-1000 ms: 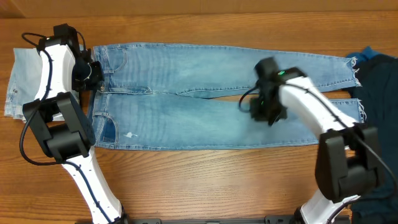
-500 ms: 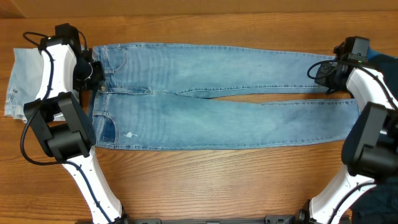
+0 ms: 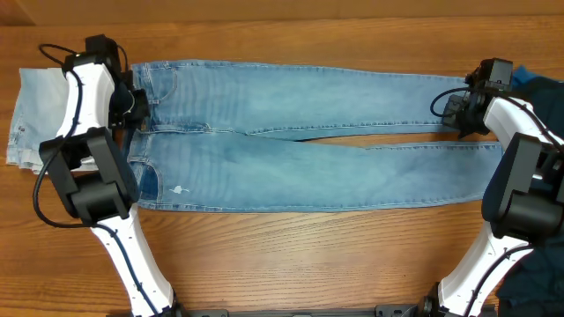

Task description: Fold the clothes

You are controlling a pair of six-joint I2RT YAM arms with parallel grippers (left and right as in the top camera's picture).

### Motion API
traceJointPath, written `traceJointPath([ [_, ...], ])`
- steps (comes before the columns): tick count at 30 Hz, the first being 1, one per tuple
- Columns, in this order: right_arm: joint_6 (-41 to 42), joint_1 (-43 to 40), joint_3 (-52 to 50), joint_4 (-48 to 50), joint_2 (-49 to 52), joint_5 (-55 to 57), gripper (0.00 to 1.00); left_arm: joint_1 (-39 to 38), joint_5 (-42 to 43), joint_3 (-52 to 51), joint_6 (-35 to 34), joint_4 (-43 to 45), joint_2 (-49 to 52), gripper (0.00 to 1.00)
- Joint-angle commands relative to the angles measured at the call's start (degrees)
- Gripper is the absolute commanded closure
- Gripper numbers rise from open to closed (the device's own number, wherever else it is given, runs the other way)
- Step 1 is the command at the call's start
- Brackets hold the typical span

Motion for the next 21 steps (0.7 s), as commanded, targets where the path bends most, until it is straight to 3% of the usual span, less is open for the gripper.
traceJointPath([
  [1,-1.33,-0.26,0.66,-0.35,2.54,2.34,0.96,0.39,-8.57,0.92,-2.43,-0.09,4.46,0.96],
  [3,-1.31,-0.26,0.66,-0.35,2.54,2.34,0.96,0.39,-8.90,0.92,-3.13,0.04,4.52,0.96],
  [4,-1.31,-0.26,0.66,-0.33,2.54,2.32,0.96,0.39,-8.72,0.92,-3.13,-0.04,4.52,0.66],
  [5,-1.31,-0.26,0.66,-0.35,2.54,2.32,0.96,0.39,-8.66,0.92,-3.28,-0.33,4.52,0.30],
  [6,-1.29,-0.26,0.66,-0.35,2.54,2.32,0.96,0.39,-8.68,1.18,-3.34,-1.01,4.39,0.04],
  [9,-1.29,-0.24,0.66,-0.35,2.54,2.27,0.96,0.37,-7.87,6.40,-6.71,-4.63,3.43,0.00],
  [11,-1.29,-0.24,0.70,-0.24,2.54,2.27,0.95,0.35,-3.76,11.96,-6.78,-7.21,1.90,0.02],
  [12,-1.29,-0.22,0.83,-0.11,2.49,2.23,0.87,0.17,-1.36,15.52,-6.75,-8.61,0.76,0.03],
  [16,-0.98,0.04,7.89,-7.30,1.60,-4.81,0.38,-1.42,1.57,23.02,-7.04,-13.16,-3.72,0.10],
  [17,-0.42,0.11,10.60,-10.86,0.98,-5.95,0.33,-1.90,2.08,23.02,-7.23,-14.84,-4.17,0.25],
  [18,1.60,0.15,13.27,-14.93,0.09,-6.75,0.32,-2.23,3.04,23.02,-7.15,-16.17,-4.20,0.54],
  [19,3.30,0.31,16.50,-21.20,-1.70,-8.20,0.33,-3.02,6.97,22.86,-6.43,-19.78,-4.09,0.96],
  [21,5.44,0.37,18.32,-28.44,-4.79,-10.05,0.37,-4.37,12.17,22.86,-4.55,-22.29,-4.11,0.96],
])
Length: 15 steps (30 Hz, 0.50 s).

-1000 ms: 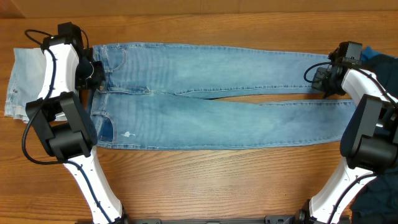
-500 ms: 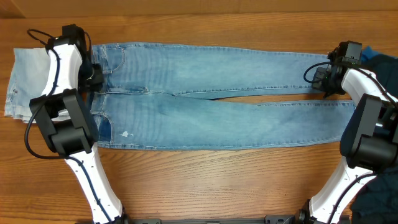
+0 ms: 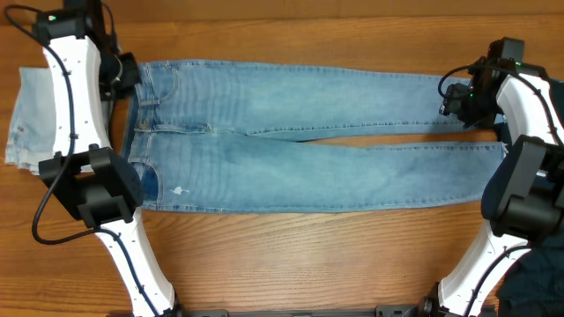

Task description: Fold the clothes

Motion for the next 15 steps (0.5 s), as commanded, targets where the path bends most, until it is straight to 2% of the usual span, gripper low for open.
traceJointPath([
  [1,3.50,0.26,3.28,-7.65,-5.95,-4.22,0.41,-2.45,7.74,0.52,1.81,-2.97,-0.87,0.96],
  [2,4.59,0.26,3.28,-10.10,-6.51,-4.28,0.47,-3.06,7.61,0.52,1.81,-4.00,-0.87,0.96],
  [3,6.80,0.24,3.28,-13.03,-7.28,-4.24,0.60,-3.78,7.58,0.52,2.03,-5.53,-0.87,0.96],
  [9,16.50,0.26,3.21,-23.10,-14.71,-2.89,0.59,-7.63,7.76,0.48,2.43,-9.66,-9.79,0.96],
  [12,18.80,0.24,2.56,-26.05,-15.45,-2.64,0.58,-11.26,5.09,0.48,-0.66,-10.25,-14.71,0.96],
  [15,21.51,0.24,-4.22,-25.49,-18.21,-2.47,0.58,-16.74,0.20,-1.01,-4.85,-10.64,-22.43,0.96],
])
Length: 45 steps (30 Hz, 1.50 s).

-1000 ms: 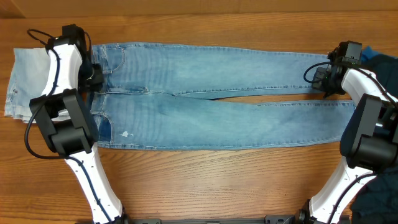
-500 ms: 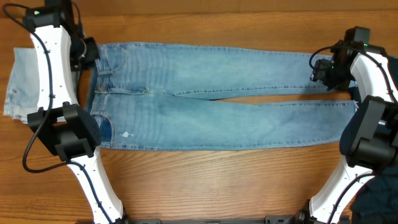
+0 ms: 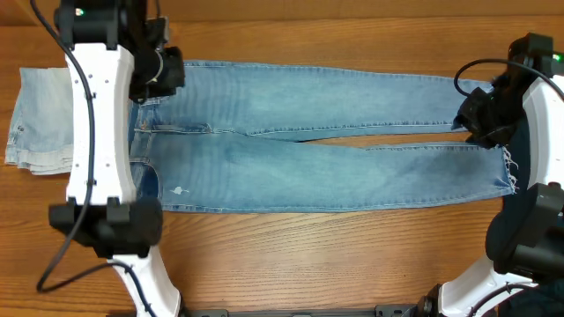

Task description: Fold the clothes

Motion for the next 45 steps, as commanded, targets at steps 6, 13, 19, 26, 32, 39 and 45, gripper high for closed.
traceJointPath([
  [6,9.07,0.09,-24.94,8.74,-24.06,6.36,0.47,-6.34,-8.85,-25.22,-6.93,6.71,-23.04,0.86],
  [13,3.32,-2.03,-29.24,10.14,-26.60,8.13,0.22,-2.12,-1.95,-46.12,-6.56,26.03,-25.59,0.50],
  [19,11.67,-2.45,-29.59,10.82,-26.60,8.11,0.00,-2.12,-3.04,-47.67,-6.38,28.11,-25.31,0.09],
  [26,16.28,-10.75,-39.80,18.71,-26.47,7.17,0.00,-2.12,-3.48,-62.69,-6.86,38.84,-24.90,0.03],
  [32,13.07,-22.49,-41.40,22.71,-26.38,6.60,0.05,-2.19,-3.04,-62.71,-6.84,39.28,-24.90,0.00],
  [39,13.29,-22.67,-47.95,34.45,-26.12,3.80,0.06,-2.19,-2.99,-62.71,-6.86,39.85,-24.90,0.00],
  [45,16.13,-22.73,-52.33,47.17,-20.04,-2.45,0.16,-2.19,-2.60,-62.71,-6.86,39.78,-24.90,0.00],
])
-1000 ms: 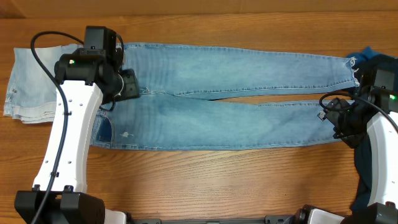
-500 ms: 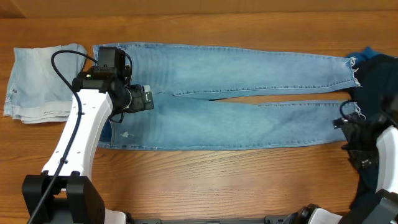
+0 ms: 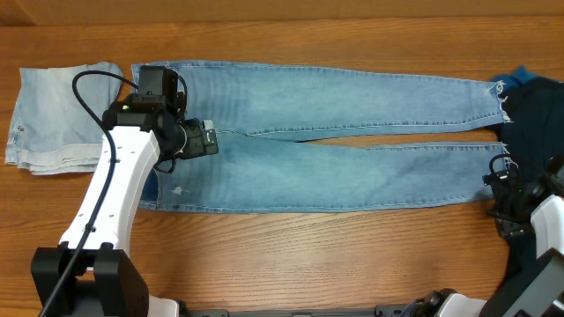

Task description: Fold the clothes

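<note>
A pair of light blue jeans (image 3: 335,132) lies flat on the wooden table, waist to the left and both legs stretching right. My left gripper (image 3: 204,139) hovers over the seat area just right of the waistband; its jaws are too small to read. Down at the right edge, my right gripper (image 3: 499,188) sits beside the frayed hem of the near leg (image 3: 480,172), its fingers dark and unclear. The far leg's hem (image 3: 493,92) lies uncovered.
A folded pale denim piece (image 3: 53,114) rests at the left end of the table. A dark blue garment (image 3: 535,101) is heaped at the right edge, beyond the hems. The table's front edge runs along the bottom.
My left gripper has moved from the far waist corner to the middle of the seat area. My right gripper has moved from the far leg's hem to beside the near leg's hem.
At first my left gripper was at the far corner of the waistband and my right at the far leg's hem. In the two later moments both arms stood over the same ends. Now both are nearer the front, and the jeans lie flat as before.
</note>
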You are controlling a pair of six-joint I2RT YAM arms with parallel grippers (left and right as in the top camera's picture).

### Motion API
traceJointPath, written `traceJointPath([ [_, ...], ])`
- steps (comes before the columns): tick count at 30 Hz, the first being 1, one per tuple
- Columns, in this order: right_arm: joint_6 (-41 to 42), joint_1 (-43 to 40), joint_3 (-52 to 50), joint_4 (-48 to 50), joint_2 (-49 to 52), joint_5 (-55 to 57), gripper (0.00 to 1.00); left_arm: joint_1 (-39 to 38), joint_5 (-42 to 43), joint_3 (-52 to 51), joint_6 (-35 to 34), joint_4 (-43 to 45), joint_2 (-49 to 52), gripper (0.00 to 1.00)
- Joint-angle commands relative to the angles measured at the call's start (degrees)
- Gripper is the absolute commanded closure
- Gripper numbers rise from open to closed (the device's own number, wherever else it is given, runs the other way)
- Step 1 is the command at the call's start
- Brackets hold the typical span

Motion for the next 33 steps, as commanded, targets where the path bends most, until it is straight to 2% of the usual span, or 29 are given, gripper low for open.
traceJointPath([
  [1,1.62,-0.13,-0.35,3.30,3.02,-3.08,0.17,0.20,0.24,-0.33,-0.37,-0.13,-0.33,0.00],
  [5,1.60,-0.13,-1.16,7.72,4.59,-3.08,0.20,0.20,0.24,-0.33,-0.37,-1.73,-0.33,0.00],
  [11,5.03,-0.28,-8.44,17.16,4.59,-4.17,0.20,0.20,0.24,-0.33,-0.37,-1.73,-0.33,0.00],
  [15,8.72,-0.28,-8.44,18.75,4.63,-5.22,0.25,0.20,0.24,-0.33,-0.39,-1.20,-0.33,0.00],
  [19,9.05,-0.26,-8.44,20.57,4.63,-9.09,0.30,0.20,0.26,-0.33,-0.39,-1.11,-0.33,0.00],
  [23,7.08,-0.26,-8.44,20.65,4.63,-9.03,0.34,0.20,0.24,-0.33,-0.39,-0.96,-0.33,0.00],
  [26,4.26,-0.26,-8.50,20.87,4.63,-7.82,0.40,0.20,0.24,-0.33,-0.37,-0.28,-0.33,0.00],
  [33,4.55,-0.26,-8.83,22.75,4.63,-11.23,0.46,0.20,0.24,-0.33,-0.39,0.22,-0.33,0.00],
])
